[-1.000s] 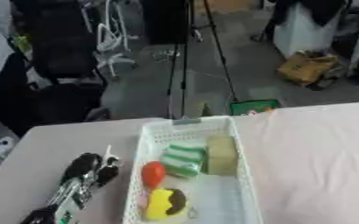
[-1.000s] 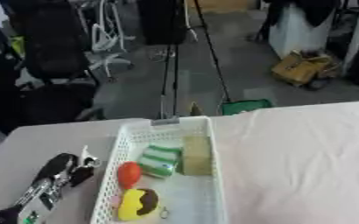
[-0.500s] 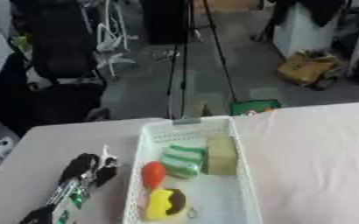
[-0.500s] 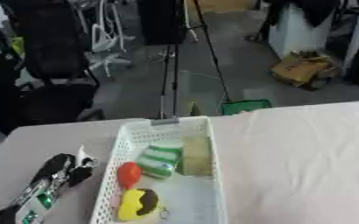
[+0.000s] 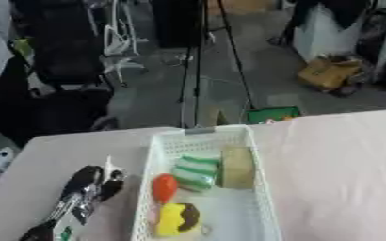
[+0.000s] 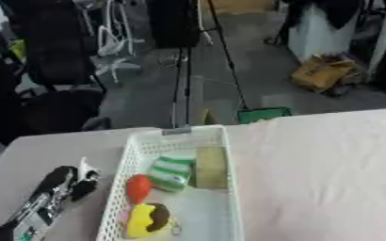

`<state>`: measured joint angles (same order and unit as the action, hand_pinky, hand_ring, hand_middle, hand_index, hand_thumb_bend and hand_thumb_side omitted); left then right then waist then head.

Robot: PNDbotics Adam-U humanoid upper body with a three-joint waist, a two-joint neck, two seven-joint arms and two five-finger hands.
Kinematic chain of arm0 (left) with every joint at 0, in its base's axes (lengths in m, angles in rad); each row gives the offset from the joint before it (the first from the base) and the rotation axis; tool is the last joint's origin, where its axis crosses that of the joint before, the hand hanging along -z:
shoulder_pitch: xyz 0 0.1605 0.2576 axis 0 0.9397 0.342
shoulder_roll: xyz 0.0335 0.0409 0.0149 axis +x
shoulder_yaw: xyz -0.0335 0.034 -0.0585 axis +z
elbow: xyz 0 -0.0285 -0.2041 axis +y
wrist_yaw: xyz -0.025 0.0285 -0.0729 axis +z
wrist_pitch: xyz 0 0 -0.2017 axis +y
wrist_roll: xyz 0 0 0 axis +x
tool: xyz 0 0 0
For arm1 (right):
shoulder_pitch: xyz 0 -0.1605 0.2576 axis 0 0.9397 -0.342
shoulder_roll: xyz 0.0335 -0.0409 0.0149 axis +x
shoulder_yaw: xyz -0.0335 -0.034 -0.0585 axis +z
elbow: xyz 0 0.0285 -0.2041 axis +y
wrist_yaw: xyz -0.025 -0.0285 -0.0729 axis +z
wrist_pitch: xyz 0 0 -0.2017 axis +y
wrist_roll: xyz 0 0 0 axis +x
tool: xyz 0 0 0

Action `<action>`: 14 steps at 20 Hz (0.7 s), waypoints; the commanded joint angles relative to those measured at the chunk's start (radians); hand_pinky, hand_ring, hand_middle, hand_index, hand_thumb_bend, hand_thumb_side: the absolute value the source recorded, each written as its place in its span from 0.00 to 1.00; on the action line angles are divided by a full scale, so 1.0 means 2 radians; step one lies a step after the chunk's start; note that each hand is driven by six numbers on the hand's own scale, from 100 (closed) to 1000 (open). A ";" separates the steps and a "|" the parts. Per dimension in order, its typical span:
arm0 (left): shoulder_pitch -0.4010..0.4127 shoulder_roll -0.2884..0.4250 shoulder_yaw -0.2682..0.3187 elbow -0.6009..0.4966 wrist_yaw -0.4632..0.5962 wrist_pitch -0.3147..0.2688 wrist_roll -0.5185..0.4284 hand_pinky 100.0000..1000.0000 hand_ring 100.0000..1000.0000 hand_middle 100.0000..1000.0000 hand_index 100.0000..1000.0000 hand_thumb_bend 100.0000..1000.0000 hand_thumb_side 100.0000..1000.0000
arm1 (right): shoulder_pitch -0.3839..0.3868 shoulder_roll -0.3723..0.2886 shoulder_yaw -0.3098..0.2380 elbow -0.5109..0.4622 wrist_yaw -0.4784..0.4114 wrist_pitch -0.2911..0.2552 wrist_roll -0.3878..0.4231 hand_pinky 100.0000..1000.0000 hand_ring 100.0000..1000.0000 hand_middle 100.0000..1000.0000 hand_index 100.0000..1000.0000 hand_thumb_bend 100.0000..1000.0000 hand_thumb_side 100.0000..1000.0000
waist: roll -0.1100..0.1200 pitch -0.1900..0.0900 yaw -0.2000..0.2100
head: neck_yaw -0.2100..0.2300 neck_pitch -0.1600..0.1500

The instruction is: Pick up objects on the table and place them in the box.

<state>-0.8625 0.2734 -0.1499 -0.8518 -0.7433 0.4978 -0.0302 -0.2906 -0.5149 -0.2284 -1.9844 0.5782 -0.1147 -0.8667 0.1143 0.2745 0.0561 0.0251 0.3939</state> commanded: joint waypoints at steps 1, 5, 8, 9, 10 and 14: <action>0.004 0.009 0.002 0.006 0.007 0.002 -0.002 0.83 0.51 0.40 0.35 0.00 0.63 | -0.004 -0.008 -0.005 -0.008 0.001 0.001 -0.001 0.82 0.90 0.81 0.79 0.00 1.00 | -0.005 -0.007 0.001 | -0.001 -0.006; 0.004 0.010 0.003 0.002 0.015 0.002 -0.003 0.83 0.49 0.39 0.34 0.00 0.62 | -0.004 -0.009 -0.005 -0.008 0.001 0.001 -0.002 0.82 0.91 0.81 0.79 0.00 1.00 | -0.005 -0.007 0.001 | -0.002 -0.006; 0.005 0.011 0.004 -0.004 0.025 0.002 -0.004 0.82 0.48 0.38 0.33 0.00 0.62 | -0.004 -0.008 -0.005 -0.008 0.001 0.001 -0.002 0.82 0.91 0.81 0.79 0.00 1.00 | -0.006 -0.007 0.002 | -0.002 -0.007; 0.006 0.012 0.004 -0.006 0.028 0.002 -0.005 0.82 0.48 0.38 0.33 0.00 0.62 | -0.004 -0.008 -0.005 -0.008 0.001 0.001 -0.002 0.82 0.91 0.81 0.79 0.00 1.00 | -0.006 -0.007 0.002 | -0.003 -0.007; 0.006 0.011 0.004 -0.008 0.034 0.003 -0.006 0.82 0.48 0.38 0.33 0.00 0.62 | -0.004 -0.008 -0.005 -0.008 0.001 0.001 -0.002 0.82 0.91 0.81 0.79 0.00 1.00 | -0.006 -0.007 0.002 | -0.003 -0.007; 0.010 0.012 0.008 -0.017 0.063 0.008 -0.012 0.81 0.47 0.36 0.32 0.00 0.64 | -0.004 -0.008 -0.005 -0.008 0.001 0.001 -0.003 0.82 0.91 0.81 0.79 0.00 1.00 | -0.007 -0.007 0.002 | -0.004 -0.008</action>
<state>-0.8453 0.2818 -0.1379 -0.8837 -0.6402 0.5089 -0.0422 -0.2906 -0.5149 -0.2285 -1.9844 0.5783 -0.1138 -0.8680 0.1126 0.2745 0.0605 0.0196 0.3857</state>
